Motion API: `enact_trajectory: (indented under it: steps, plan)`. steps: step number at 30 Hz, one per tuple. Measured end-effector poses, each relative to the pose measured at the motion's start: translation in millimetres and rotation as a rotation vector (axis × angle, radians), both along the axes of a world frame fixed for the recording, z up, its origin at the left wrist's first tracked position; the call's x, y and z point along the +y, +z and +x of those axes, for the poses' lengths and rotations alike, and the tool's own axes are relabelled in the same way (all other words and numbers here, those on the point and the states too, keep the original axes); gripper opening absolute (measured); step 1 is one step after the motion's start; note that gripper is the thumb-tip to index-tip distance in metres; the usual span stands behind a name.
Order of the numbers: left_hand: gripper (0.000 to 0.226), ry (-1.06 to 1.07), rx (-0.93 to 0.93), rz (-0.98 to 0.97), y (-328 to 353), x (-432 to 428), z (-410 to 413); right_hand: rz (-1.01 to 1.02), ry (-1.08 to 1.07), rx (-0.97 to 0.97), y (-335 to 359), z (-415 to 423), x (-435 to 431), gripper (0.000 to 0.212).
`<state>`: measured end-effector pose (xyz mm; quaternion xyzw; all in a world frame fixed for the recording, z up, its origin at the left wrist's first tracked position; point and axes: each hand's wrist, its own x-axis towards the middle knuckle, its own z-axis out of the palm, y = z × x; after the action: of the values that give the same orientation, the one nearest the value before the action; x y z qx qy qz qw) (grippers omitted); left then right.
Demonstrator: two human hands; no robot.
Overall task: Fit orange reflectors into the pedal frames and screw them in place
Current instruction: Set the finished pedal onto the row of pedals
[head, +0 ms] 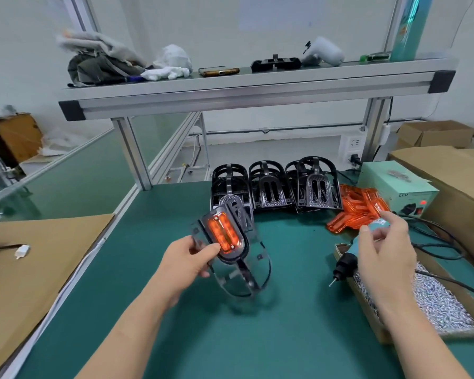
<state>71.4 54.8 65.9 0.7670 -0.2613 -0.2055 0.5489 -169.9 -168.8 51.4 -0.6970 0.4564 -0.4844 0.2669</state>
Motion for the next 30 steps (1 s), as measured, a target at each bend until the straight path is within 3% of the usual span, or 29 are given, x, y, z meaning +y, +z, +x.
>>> enact_trajectory:
  steps: [7,13,18,23,30]
  plan:
    - [0.015,0.091,0.122,-0.166,-8.9,9.2,12.6,-0.237,0.401,-0.112,-8.2,43.3,83.2,0.030]
    - [0.017,0.164,0.227,-0.319,-7.6,17.8,38.7,-0.272,0.720,0.199,-41.7,69.8,110.8,0.037]
    - [0.016,0.350,0.353,-0.552,-9.2,23.4,67.8,-0.283,0.796,0.490,-53.3,85.6,104.6,0.037]
    - [0.019,0.609,0.505,-0.743,-9.9,14.5,99.2,-0.223,0.804,0.398,-57.7,90.8,96.2,0.020]
    - [0.017,0.748,0.570,-0.761,4.5,-14.8,144.1,-0.084,0.837,0.296,-59.1,93.4,88.2,0.010]
